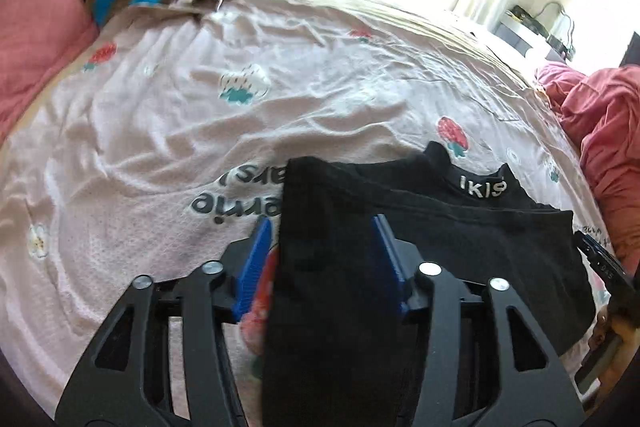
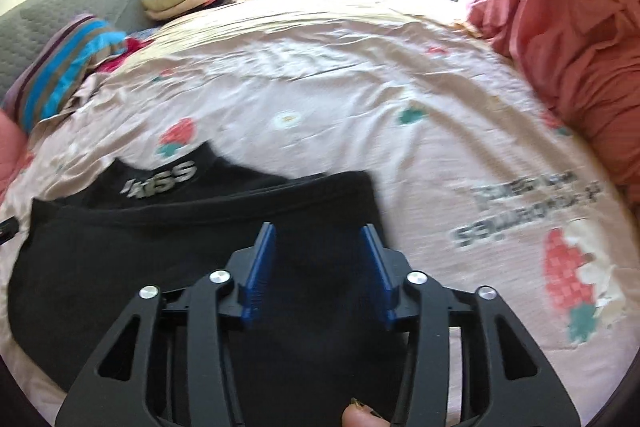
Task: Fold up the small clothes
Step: 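Grasp the folded edge of the shirt with both grippers, then lift the folded edge with both grippers, fold it over, open both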
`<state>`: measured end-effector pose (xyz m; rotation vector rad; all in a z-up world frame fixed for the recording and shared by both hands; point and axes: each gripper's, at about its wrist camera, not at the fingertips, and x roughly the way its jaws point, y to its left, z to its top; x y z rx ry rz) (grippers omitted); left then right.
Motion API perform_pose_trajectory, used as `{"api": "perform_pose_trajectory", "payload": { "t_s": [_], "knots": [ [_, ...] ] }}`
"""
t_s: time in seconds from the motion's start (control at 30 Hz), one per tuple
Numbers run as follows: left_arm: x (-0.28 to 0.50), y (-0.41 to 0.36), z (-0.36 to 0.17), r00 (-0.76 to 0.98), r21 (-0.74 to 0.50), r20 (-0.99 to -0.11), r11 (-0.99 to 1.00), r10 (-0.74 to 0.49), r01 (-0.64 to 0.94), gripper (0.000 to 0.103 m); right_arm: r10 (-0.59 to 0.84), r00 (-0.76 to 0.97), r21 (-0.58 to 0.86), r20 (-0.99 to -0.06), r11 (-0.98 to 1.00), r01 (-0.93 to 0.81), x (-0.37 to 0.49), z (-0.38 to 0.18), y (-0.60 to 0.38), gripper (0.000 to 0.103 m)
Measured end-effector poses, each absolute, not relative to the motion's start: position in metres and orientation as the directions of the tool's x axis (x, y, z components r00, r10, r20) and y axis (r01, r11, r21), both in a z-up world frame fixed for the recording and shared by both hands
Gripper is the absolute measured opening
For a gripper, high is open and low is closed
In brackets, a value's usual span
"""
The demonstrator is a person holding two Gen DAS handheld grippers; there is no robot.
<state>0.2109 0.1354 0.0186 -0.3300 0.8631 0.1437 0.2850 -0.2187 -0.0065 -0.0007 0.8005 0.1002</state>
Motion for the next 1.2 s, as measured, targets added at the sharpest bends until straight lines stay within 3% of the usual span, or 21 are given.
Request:
{"api": "perform_pose_trajectory", "payload": {
  "t_s": [0.27, 0.3, 0.33, 0.4, 0.43, 0.57, 0.8, 1.2],
  "knots": [
    [0.217, 0.142, 0.001, 0.627, -0.27, -0.776, 0.933, -0.064, -0.238, 0.056, 0.076, 0.631, 0.045, -0.772, 0.997, -0.065, 0.306, -0.027, -0.234, 0.052],
    [0.218, 0.141, -0.003, 0.621, -0.262, -0.782, 0.934, -0.058, -0.242, 0.056, 0.074, 0.633, 0.043, -0.771, 0.997, -0.065, 0.306, -0.029, -0.233, 0.05],
    [0.217, 0.14, -0.005, 0.617, -0.258, -0.785, 0.934, -0.054, -0.246, 0.055, 0.087, 0.631, 0.054, -0.77, 0.996, -0.071, 0.307, -0.03, -0.233, 0.036],
    [0.217, 0.139, -0.01, 0.617, -0.256, -0.785, 0.935, -0.053, -0.245, 0.031, 0.113, 0.635, 0.077, -0.765, 0.994, -0.083, 0.306, -0.032, -0.232, 0.025],
    [0.217, 0.137, -0.012, 0.617, -0.254, -0.785, 0.938, -0.057, -0.237, 0.025, 0.116, 0.643, 0.075, -0.757, 0.993, -0.091, 0.304, -0.031, -0.231, 0.016],
    [0.215, 0.132, -0.008, 0.639, -0.219, -0.769, 0.952, -0.034, -0.213, 0.005, 0.115, 0.676, 0.053, -0.728, 0.992, -0.112, 0.295, -0.024, -0.228, 0.011],
    [0.211, 0.136, 0.029, 0.734, -0.225, -0.679, 0.955, -0.014, -0.191, 0.003, 0.17, 0.744, 0.159, -0.646, 0.983, -0.087, 0.291, 0.009, -0.248, 0.011],
    [0.23, 0.134, -0.001, 0.669, -0.156, -0.743, 0.965, 0.027, -0.211, 0.004, 0.132, 0.692, 0.175, -0.71, 0.985, -0.009, 0.31, -0.029, -0.249, 0.011]
  ]
}}
